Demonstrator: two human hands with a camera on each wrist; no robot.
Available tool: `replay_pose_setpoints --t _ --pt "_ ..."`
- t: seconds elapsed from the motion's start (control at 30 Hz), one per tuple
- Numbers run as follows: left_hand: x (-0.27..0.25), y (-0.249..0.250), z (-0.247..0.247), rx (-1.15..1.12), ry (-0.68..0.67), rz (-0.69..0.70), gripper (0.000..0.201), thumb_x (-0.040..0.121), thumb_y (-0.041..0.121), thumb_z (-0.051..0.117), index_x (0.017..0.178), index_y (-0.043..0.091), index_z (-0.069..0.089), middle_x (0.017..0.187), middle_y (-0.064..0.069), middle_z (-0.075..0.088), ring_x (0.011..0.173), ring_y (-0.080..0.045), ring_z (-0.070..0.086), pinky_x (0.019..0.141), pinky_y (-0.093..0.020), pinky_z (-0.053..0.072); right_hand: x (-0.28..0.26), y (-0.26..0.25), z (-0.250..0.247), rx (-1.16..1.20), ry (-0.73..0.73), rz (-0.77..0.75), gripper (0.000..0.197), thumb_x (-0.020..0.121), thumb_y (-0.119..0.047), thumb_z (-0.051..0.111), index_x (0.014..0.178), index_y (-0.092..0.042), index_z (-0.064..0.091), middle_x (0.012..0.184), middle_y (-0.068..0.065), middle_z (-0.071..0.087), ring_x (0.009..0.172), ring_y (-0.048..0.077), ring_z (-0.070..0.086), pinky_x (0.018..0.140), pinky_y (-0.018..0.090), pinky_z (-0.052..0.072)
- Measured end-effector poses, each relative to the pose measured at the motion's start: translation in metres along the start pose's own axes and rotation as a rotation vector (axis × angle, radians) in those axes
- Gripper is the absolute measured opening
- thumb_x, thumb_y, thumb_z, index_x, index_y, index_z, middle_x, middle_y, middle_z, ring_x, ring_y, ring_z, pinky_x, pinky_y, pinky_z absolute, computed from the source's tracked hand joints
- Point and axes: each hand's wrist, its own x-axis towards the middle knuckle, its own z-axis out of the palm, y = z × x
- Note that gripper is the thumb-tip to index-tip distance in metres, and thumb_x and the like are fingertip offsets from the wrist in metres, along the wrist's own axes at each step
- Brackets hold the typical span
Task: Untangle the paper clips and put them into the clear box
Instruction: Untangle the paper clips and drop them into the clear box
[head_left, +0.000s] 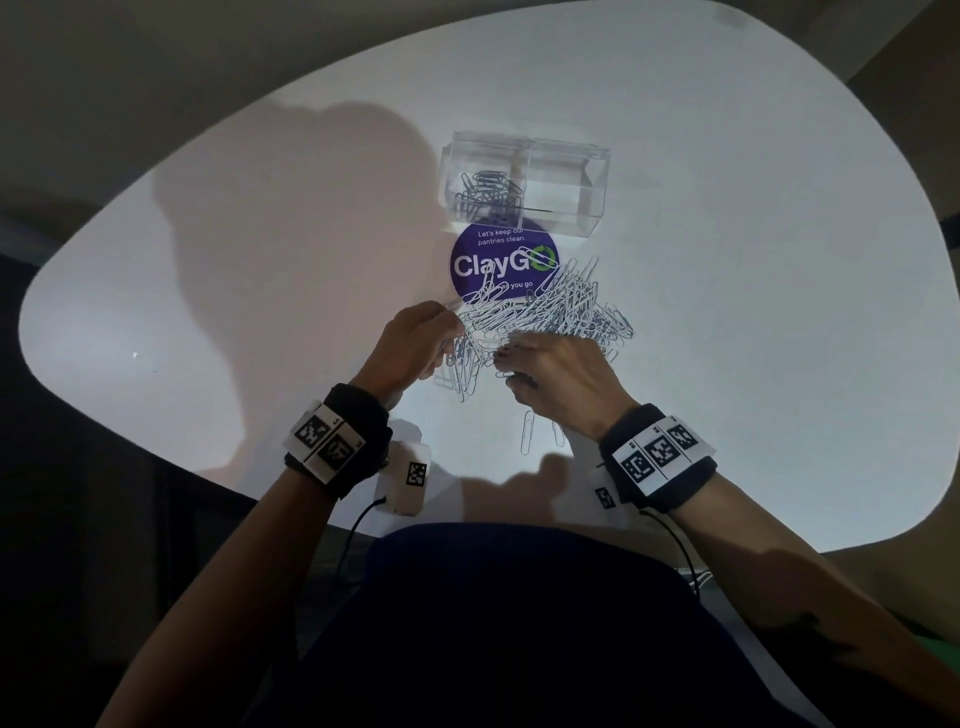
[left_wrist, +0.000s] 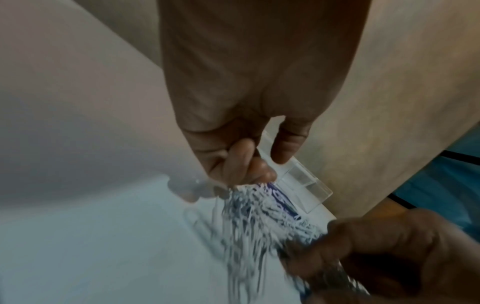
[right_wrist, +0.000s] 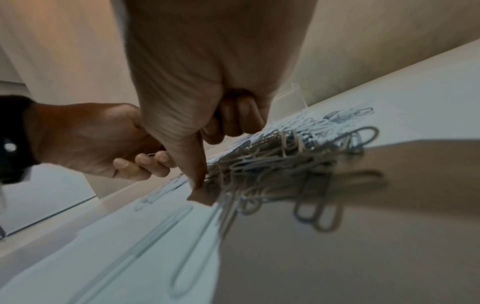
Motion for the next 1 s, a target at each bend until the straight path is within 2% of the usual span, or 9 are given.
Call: replay_pose_setpoints --t 0.13,0.37,0.43,0.47,0.5,0.53,0.63,0.8,1.0 --pt "0.012 0.013 -0.004 0.103 -0.020 0.033 0.009 0.084 0.019 0.056 0.078 0.013 0.056 0.063 0.001 0.053 0.054 -0.013 0.041 0.046 -0.025 0.029 0.006 -0.003 0.001 -0.020 -0.029 -0.023 0.008 0.080 -0.008 0.057 0.074 -0.013 0.059 0.082 -0.003 0.060 0.074 0.022 0.061 0.052 0.025 0.031" --pt "0.006 0.019 0.000 0.133 -0.045 0.032 0.022 0.071 0.025 0.054 0.081 0.008 0.064 0.055 0.009 0.048 0.047 -0.009 0.037 0.046 -0.020 0.027 0.003 -0.001 0.000 0.092 0.083 0.054 0.017 0.091 -0.015 0.042 0.086 -0.015 0.058 0.087 -0.002 0.064 0.073 0.025 0.061 0.052 0.029 0.042" --pt "0.002 0.013 0.001 0.153 -0.052 0.036 0.023 0.074 0.025 0.057 0.082 0.005 0.066 0.061 0.013 0.044 0.047 -0.004 0.039 0.048 -0.022 0.027 0.000 0.002 -0.004 0.164 0.110 0.098 0.017 0.088 -0.013 0.043 0.087 -0.016 0.059 0.087 -0.003 0.065 0.072 0.023 0.060 0.055 0.030 0.044" --pt "0.000 0.009 0.001 0.174 -0.050 0.046 0.024 0.075 0.026 0.057 0.082 0.005 0.067 0.087 0.022 0.038 0.050 -0.002 0.043 0.050 -0.024 0.028 -0.001 0.003 -0.006 0.204 0.123 0.133 0.015 0.087 -0.011 0.045 0.086 -0.017 0.059 0.086 -0.004 0.065 0.072 0.021 0.060 0.057 0.031 0.045" --pt "-0.002 0.006 0.001 0.202 -0.050 0.062 0.024 0.075 0.028 0.057 0.081 0.007 0.068 0.093 -0.015 0.067 0.057 -0.002 0.048 0.051 -0.026 0.029 -0.002 0.004 -0.008 0.241 0.135 0.174 0.014 0.087 -0.009 0.048 0.086 -0.017 0.059 0.086 -0.005 0.066 0.073 0.020 0.060 0.061 0.031 0.047" --pt "-0.004 0.003 0.002 0.238 -0.050 0.088 0.022 0.078 0.027 0.057 0.080 0.009 0.070 0.078 0.002 0.064 0.064 -0.004 0.051 0.054 -0.028 0.032 -0.002 0.006 -0.010 0.268 0.143 0.216 0.012 0.089 -0.010 0.052 0.087 -0.018 0.061 0.087 -0.005 0.067 0.076 0.018 0.061 0.065 0.032 0.048" --pt "-0.009 -0.003 0.007 0.412 -0.069 0.233 0.020 0.092 0.016 0.054 0.082 0.013 0.072 0.074 0.011 0.064 0.058 -0.003 0.048 0.059 -0.024 0.035 -0.003 0.013 -0.015 0.366 0.167 0.297 0.008 0.093 -0.019 0.058 0.090 -0.020 0.065 0.086 -0.009 0.071 0.079 0.015 0.063 0.072 0.031 0.049" --pt "-0.009 -0.014 0.018 0.436 -0.121 0.276 0.018 0.090 0.020 0.061 0.079 0.008 0.069 0.080 -0.003 0.067 0.068 -0.013 0.060 0.063 -0.024 0.044 -0.008 0.019 -0.018 0.465 0.213 0.348 0.018 0.086 -0.011 0.066 0.101 -0.022 0.066 0.055 -0.013 0.048 0.054 0.003 0.046 0.062 0.027 0.043" --pt "-0.013 -0.015 0.024 0.424 -0.066 0.296 0.046 0.094 0.035 0.057 0.063 0.002 0.047 0.060 -0.005 0.048 0.053 -0.009 0.042 0.057 -0.027 0.036 -0.024 0.009 -0.017 0.306 0.088 0.207 0.008 0.077 -0.023 0.069 0.081 -0.029 0.072 0.083 -0.010 0.067 0.074 0.014 0.063 0.062 0.031 0.051"
